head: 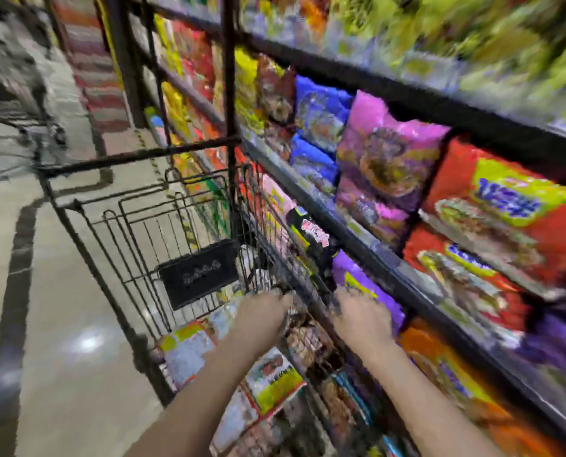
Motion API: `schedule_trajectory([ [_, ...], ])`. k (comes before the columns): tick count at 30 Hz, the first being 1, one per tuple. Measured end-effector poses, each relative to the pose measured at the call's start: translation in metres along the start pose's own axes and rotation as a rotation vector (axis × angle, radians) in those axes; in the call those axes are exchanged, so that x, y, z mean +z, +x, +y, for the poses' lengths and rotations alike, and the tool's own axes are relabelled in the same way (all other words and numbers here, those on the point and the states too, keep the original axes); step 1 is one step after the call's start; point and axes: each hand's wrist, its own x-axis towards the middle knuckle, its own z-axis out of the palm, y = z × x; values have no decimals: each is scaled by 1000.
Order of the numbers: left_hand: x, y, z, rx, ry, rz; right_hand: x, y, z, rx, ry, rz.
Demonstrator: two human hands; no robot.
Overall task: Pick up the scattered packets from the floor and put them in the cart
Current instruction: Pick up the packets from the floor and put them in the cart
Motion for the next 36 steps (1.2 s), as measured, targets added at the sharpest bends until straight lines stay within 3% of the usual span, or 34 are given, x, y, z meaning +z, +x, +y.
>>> schedule_trajectory([
  [4,-45,-16,55,318,34,249,-55,-88,32,211,14,94],
  [7,-68,-28,115,551,-69,371,-82,-169,70,372,26,129],
  [15,-121,-113,358,1100,-214,512,-112,-443,190,948,-135,255],
  [20,-136,-252,524,1430,-290,500,-112,-665,226,1337,-165,232],
  [28,-136,-517,728,1851,-545,485,-143,-1001,187,1839,-216,132],
  [36,-136,-751,870,2216,-603,363,-133,-1214,146,2274,-233,123],
])
